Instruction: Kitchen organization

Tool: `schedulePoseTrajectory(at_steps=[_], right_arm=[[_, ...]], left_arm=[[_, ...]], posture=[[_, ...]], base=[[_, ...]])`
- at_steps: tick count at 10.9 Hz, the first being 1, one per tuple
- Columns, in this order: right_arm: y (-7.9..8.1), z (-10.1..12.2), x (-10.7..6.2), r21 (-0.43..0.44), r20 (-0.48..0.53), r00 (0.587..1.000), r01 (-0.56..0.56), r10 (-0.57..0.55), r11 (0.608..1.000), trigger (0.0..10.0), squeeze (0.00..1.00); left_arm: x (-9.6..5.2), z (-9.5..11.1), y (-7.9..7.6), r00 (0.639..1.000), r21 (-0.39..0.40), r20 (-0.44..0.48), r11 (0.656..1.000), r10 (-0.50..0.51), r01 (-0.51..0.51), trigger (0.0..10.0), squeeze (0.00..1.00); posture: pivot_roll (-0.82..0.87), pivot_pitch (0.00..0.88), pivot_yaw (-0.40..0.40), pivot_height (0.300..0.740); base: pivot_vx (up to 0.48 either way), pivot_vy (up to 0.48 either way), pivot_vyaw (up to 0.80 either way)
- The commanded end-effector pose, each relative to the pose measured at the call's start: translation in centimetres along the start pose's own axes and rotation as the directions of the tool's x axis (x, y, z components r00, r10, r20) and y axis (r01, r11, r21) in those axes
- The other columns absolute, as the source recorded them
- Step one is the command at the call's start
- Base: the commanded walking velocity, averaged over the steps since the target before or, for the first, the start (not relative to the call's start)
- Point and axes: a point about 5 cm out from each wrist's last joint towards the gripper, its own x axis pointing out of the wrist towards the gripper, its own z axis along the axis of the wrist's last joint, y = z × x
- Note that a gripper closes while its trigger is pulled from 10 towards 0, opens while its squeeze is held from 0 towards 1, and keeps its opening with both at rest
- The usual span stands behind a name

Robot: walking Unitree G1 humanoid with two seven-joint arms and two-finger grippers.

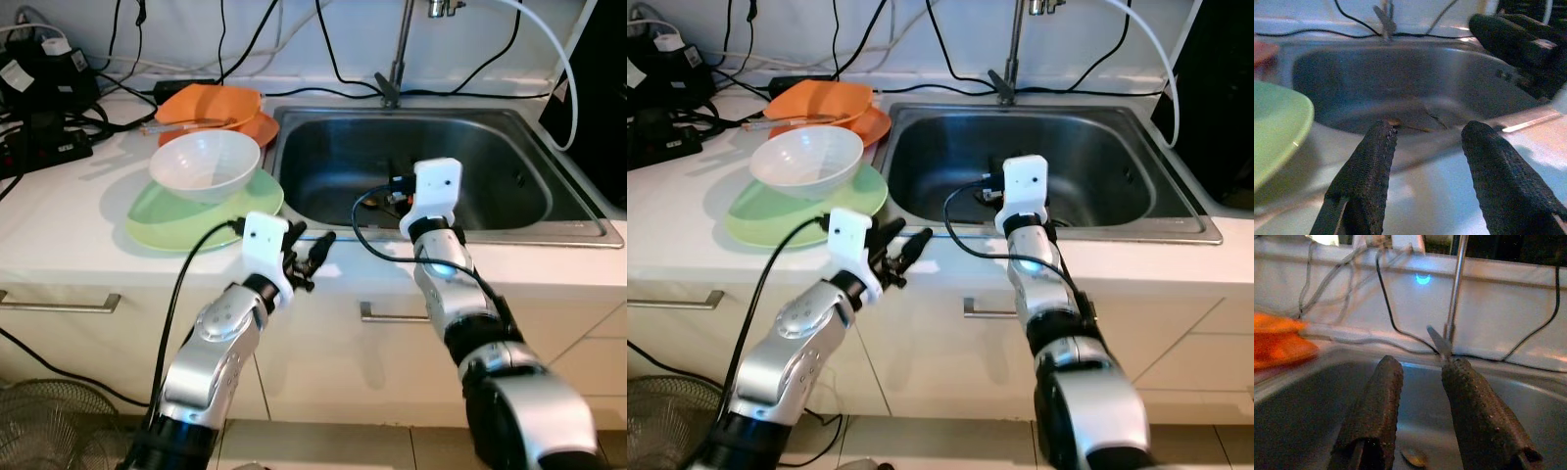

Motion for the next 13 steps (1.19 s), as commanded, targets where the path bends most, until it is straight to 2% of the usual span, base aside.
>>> schedulePoseTrajectory(at_steps=[1,5,8,9,11,12,13], right_arm=[[0.6,0.3,-0.5,0.019,0.032,0.999,-0.011,0.01,1.0,10.0,0.0],[2.3,0.3,-3.9,0.062,0.046,0.997,-0.07,0.067,0.996,10.0,0.0],[2.3,0.0,-4.8,0.063,0.024,0.997,-0.072,0.071,0.995,10.0,0.0],[2.7,-0.3,-4.9,0.067,0.004,0.997,-0.079,0.078,0.995,10.0,0.0],[3.3,-0.4,-5.0,0.073,-0.021,0.995,-0.092,0.093,0.993,10.0,0.0],[3.7,-0.4,-5.0,0.079,-0.023,0.995,-0.097,0.099,0.992,10.0,0.0],[3.9,-0.4,-4.9,0.082,-0.024,0.995,-0.099,0.101,0.992,10.0,0.0]], left_arm=[[0.4,0.2,0.0,1.0,0.008,0.018,1.0,0.02,-0.02,10.0,0.0],[0.6,1.2,0.8,0.99,0.0,0.104,0.996,0.093,-0.093,10.0,0.0],[0.6,1.3,1.2,0.983,-0.007,0.136,0.992,0.127,-0.127,10.0,0.0],[0.3,2.1,2.1,0.971,-0.02,0.172,0.986,0.165,-0.164,10.0,0.0],[-0.2,3.5,4.7,0.947,0.007,0.209,0.968,0.244,-0.251,10.0,0.0],[-0.7,4.8,7.0,0.917,0.019,0.232,0.942,0.323,-0.336,10.0,0.0],[-1.2,6.0,9.4,0.875,0.016,0.243,0.9,0.419,-0.435,10.0,0.0]], posture=[[0.11,0.0,0.027,0.74],[0.1,0.0,0.026,0.74],[0.09,0.0,0.031,0.74],[0.11,0.0,0.033,0.74],[0.12,0.0,0.036,0.74],[0.12,0.0,0.041,0.74],[0.12,0.0,0.044,0.74]], base=[[0.0,0.0,0.0],[0.0,0.0,0.0],[0.0,0.0,0.0],[0.0,0.0,0.0],[0.0,0.0,0.0],[0.0,0.0,0.0],[0.0,0.0,0.0]])
